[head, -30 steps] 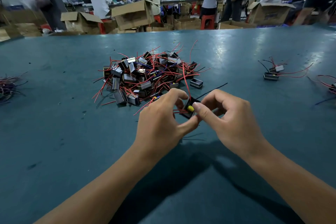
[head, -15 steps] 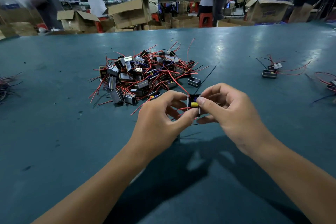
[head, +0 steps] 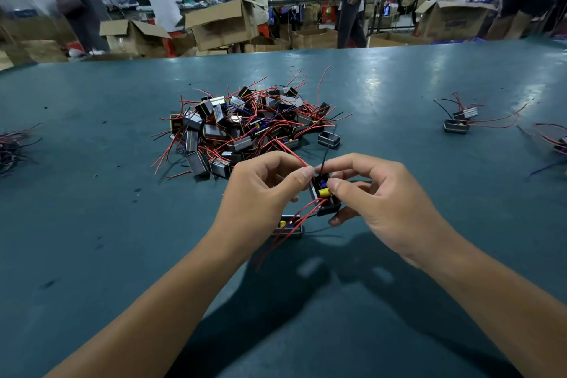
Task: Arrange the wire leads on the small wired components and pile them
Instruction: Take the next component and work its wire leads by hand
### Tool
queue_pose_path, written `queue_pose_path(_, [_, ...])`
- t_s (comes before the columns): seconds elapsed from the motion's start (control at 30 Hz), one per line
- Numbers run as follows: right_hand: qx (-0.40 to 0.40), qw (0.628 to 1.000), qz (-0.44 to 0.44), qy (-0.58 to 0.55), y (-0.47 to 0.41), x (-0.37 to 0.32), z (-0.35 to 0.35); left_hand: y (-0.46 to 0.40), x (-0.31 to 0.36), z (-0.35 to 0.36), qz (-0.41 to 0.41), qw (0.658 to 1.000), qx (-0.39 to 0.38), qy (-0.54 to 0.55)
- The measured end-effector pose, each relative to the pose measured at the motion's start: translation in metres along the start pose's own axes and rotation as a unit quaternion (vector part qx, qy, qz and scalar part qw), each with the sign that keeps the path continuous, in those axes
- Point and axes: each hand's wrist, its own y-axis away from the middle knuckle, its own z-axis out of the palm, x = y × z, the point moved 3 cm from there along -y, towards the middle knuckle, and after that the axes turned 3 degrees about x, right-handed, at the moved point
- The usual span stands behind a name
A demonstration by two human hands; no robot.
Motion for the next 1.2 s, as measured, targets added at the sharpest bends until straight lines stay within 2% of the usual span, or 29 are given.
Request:
queue_pose_path(0.13, [-0.001,1.000,-0.019,0.017,0.001,0.000,0.000,0.000,-0.002,0.001,-0.020,0.999,0.022,0.021])
queue_pose_path(0.27, [0.014,0.998,-0.049,0.044,0.002,0.002,-0.001,0.002,-0.001,0.001,0.000,0.999,0.037,0.023])
queue_pose_path(0.5, [0.045,0.982,-0.131,0.127,0.004,-0.002,-0.004,0.010,0.005,0.005,0.075,0.991,0.051,-0.103])
queue_pose_path(0.63, [0.049,0.963,-0.178,0.195,0.007,-0.006,-0.003,0.010,0.008,0.005,0.093,0.990,0.062,-0.086])
queue_pose_path(0.93, [0.079,0.972,-0.146,0.165,0.005,-0.004,-0.003,0.009,0.009,0.005,0.065,0.994,0.082,-0.044])
queue_pose_path(1.1, [0.071,0.971,-0.151,0.171,0.005,-0.004,-0.002,0.010,0.009,0.005,0.067,0.994,0.070,-0.043])
queue_pose_path(1.2, [0.049,0.984,-0.121,0.123,0.003,-0.002,-0.002,0.007,0.008,0.005,0.038,0.997,0.068,-0.004])
